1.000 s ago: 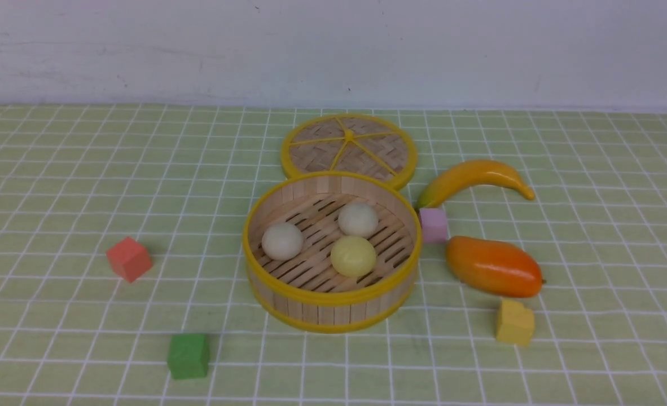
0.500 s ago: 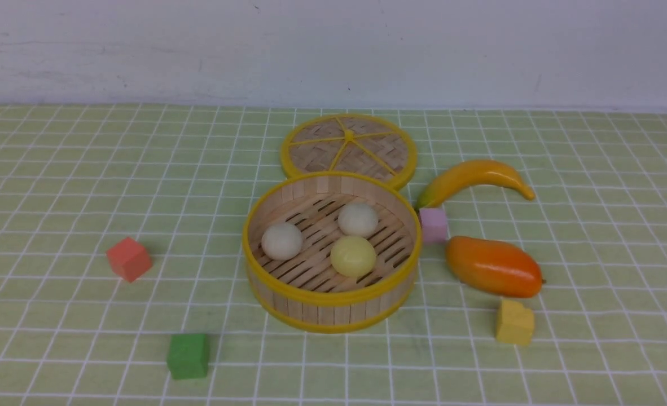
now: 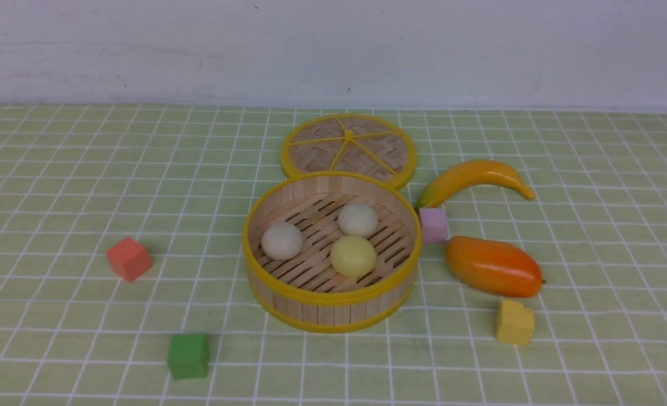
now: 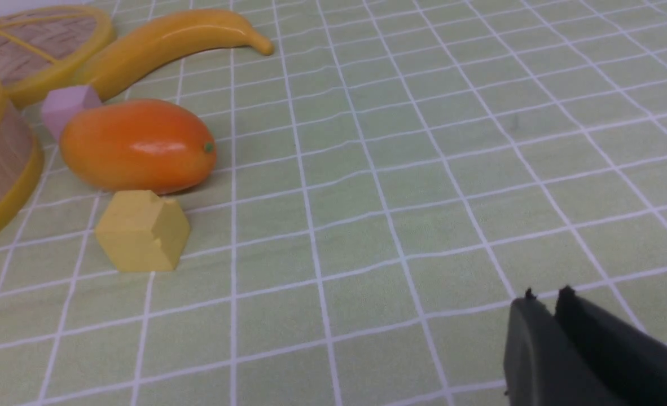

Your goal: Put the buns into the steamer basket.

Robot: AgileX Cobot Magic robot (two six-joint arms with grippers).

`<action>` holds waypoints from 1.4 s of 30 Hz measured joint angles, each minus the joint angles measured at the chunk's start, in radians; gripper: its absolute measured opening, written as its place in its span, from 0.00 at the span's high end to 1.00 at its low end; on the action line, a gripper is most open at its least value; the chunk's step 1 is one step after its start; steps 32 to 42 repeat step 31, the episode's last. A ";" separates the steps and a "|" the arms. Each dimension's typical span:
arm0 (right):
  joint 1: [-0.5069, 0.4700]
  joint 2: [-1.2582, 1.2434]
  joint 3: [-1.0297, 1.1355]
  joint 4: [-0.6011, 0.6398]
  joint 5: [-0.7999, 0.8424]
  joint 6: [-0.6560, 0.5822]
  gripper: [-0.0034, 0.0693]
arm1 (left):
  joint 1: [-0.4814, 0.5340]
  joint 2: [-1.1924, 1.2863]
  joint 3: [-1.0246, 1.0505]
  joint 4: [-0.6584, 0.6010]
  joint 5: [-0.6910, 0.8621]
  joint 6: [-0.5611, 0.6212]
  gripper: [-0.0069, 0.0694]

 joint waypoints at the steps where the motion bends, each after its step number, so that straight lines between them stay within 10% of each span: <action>1: 0.000 0.000 0.000 0.000 0.000 0.000 0.88 | 0.000 0.000 0.000 0.000 0.000 0.000 0.60; 42: 0.000 0.000 0.000 0.000 -0.001 0.000 0.82 | 0.000 0.000 0.000 0.001 0.000 0.000 0.60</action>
